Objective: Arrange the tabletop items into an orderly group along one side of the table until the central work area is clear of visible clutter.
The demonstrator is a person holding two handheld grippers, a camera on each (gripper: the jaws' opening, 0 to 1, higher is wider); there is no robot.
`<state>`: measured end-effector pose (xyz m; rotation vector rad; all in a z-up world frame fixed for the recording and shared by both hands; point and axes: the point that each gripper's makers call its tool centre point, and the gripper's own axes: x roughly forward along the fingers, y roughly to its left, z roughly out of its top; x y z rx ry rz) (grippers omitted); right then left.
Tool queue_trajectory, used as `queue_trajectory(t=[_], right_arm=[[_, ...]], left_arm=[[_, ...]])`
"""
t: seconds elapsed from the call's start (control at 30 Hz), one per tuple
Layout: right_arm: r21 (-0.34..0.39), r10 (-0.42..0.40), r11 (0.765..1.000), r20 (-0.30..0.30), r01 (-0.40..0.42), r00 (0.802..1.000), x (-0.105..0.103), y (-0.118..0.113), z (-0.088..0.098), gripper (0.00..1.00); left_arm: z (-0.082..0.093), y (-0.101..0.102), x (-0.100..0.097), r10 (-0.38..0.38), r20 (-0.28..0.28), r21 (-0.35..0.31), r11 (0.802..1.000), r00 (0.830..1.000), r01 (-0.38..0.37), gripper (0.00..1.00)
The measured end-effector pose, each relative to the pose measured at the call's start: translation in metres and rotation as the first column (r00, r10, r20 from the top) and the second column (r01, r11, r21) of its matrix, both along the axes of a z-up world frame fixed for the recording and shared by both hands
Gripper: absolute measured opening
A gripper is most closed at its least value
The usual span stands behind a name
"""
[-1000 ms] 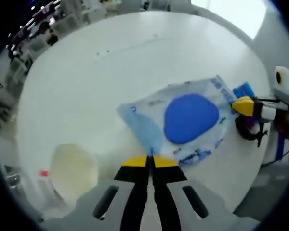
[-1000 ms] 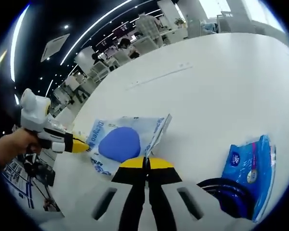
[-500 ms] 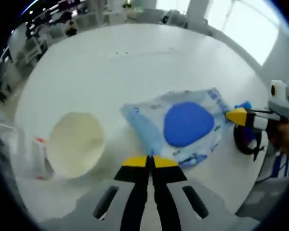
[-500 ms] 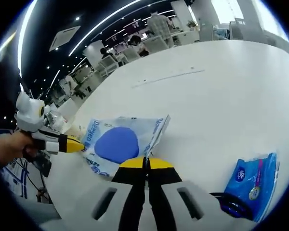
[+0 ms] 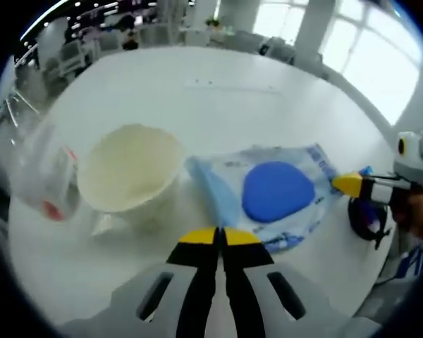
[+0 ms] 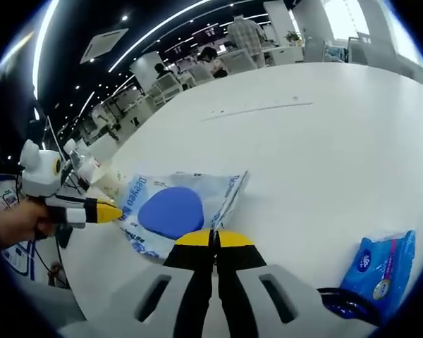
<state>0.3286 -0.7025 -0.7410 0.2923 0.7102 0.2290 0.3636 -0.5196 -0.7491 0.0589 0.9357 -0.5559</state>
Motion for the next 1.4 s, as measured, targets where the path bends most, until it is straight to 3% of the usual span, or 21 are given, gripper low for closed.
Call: queue_trajectory(t=[0.7,0.87,0.97,1.07,1.2,1.4], right_arm=[[-0.04,-0.015,0.999,-0.013,0.015,1.0,0.001,-0.003,-0.011,0.0],[-0.09,0.014,0.996,-0.007,-0.015,1.0,0.002,-0.006,-0.012,0.02],[-0.099,0.019,0.995,0.003,-0.019,1.0,0.003,-0.006,-0.01,0.04],[-0.154,0.043,0.987,0.0,-0.042,0.999,0.002,-0.01,-0.012,0.08],[-0.148,0.023,0.989,0.003,-0.022,1.0,0.001,-0.012,-0.01,0.19],[-0.155,0.033,0.987,0.021,-0.03,0.999,-0.003,-0.013,-0.004,0.25]], left_arm=[[-0.006,0.001,0.001,0.052,-0.023,-0.041,0.998,0.998,-0.053,0.01],[-0.006,0.002,0.0,0.058,-0.02,-0.042,0.997,0.998,-0.059,0.02],[-0.005,0.004,-0.001,0.046,-0.006,-0.032,0.998,0.999,-0.046,0.04],[-0.005,0.003,-0.002,0.029,0.0,-0.026,0.999,1.0,-0.029,0.09],[-0.002,0.0,-0.004,-0.001,0.019,-0.022,1.0,1.0,0.001,0.17],[0.004,-0.001,-0.009,-0.021,0.048,-0.031,0.999,0.999,0.022,0.24]])
